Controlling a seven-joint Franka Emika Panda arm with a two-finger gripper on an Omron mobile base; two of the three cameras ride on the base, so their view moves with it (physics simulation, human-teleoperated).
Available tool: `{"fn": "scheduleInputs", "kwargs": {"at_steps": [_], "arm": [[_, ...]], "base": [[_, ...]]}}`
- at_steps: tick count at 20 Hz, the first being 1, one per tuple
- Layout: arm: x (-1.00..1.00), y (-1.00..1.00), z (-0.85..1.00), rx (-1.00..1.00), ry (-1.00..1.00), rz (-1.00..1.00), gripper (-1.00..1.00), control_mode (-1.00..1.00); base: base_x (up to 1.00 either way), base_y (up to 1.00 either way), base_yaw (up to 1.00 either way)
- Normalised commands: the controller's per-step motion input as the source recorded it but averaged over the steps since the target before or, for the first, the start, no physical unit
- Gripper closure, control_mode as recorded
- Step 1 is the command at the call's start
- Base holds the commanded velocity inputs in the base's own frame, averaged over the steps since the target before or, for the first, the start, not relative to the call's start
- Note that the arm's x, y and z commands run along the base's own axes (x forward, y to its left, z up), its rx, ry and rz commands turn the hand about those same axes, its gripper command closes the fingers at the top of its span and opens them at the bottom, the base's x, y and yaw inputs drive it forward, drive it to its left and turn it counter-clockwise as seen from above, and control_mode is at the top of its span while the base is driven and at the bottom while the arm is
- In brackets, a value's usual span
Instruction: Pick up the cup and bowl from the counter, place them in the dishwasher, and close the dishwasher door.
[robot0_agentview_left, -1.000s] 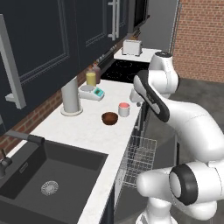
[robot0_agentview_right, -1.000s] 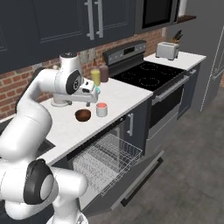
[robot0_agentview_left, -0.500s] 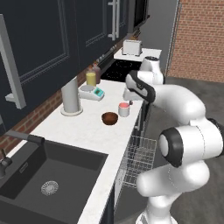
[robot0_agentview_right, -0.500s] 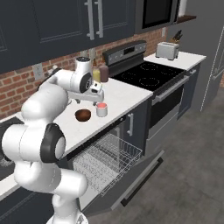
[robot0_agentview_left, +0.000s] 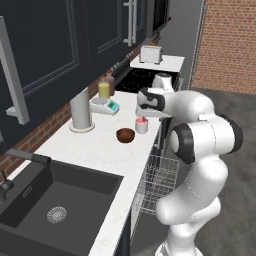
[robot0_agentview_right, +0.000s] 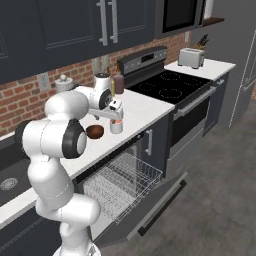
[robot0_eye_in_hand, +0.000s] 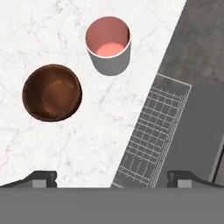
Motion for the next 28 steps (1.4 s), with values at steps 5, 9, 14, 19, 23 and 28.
{"fn": "scheduleInputs", "kwargs": {"at_steps": [5,9,14,19,23,28], "arm": [[0.37,-0.01,-0.39,0.0,-0.01,-0.13,-1.0,-1.0],[0.42,0.0,-0.23,0.0,0.0,-0.12,-1.0,-1.0],[0.41,-0.01,-0.15,0.0,0.0,-0.1,-1.0,-1.0],[0.37,-0.06,-0.14,0.0,0.0,-0.09,-1.0,-1.0],[0.33,-0.11,-0.17,0.0,0.0,-0.09,-1.0,-1.0],[0.27,-0.09,-0.23,0.0,0.0,-0.08,-1.0,-1.0]], "base": [[0.0,0.0,0.0],[0.0,0.0,0.0],[0.0,0.0,0.0],[0.0,0.0,0.0],[0.0,0.0,0.0],[0.0,0.0,0.0]]}}
